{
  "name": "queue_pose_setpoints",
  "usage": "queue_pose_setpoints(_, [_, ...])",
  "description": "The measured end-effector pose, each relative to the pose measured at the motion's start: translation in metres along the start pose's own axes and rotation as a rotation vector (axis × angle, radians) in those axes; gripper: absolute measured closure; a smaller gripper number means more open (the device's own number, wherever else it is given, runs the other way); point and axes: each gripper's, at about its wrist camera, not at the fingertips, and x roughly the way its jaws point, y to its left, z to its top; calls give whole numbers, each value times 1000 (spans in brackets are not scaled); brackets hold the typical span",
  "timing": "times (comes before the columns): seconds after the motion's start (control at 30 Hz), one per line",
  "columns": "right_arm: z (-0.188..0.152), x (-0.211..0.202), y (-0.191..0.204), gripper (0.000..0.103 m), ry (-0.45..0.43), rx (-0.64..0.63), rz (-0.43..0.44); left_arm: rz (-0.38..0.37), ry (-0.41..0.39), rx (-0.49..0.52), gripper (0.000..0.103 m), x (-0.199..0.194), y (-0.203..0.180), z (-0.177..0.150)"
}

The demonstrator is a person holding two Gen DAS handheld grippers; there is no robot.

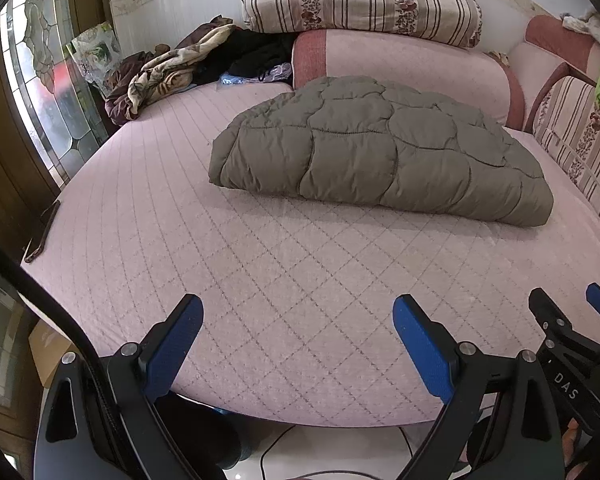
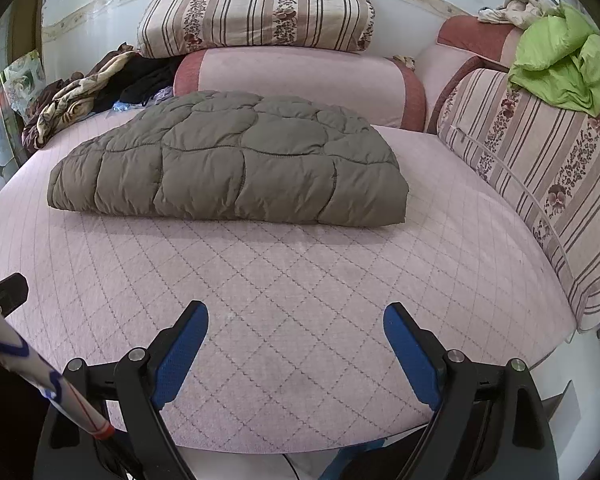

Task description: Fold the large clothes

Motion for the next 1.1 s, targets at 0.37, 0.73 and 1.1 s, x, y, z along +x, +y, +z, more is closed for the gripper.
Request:
queue_pose_setpoints(0.37, [-1, 1, 6, 10, -3, -15, 10, 1, 24, -10, 8, 8, 3, -2])
queue_pose_setpoints(0.73, [-3, 3, 8, 10, 8, -16, 11, -11, 35, -16, 8, 11, 6, -3])
queue_pose_setpoints(1.1, [-4, 5, 10, 10, 9, -16, 14, -17, 43, -21, 8, 13, 8, -3])
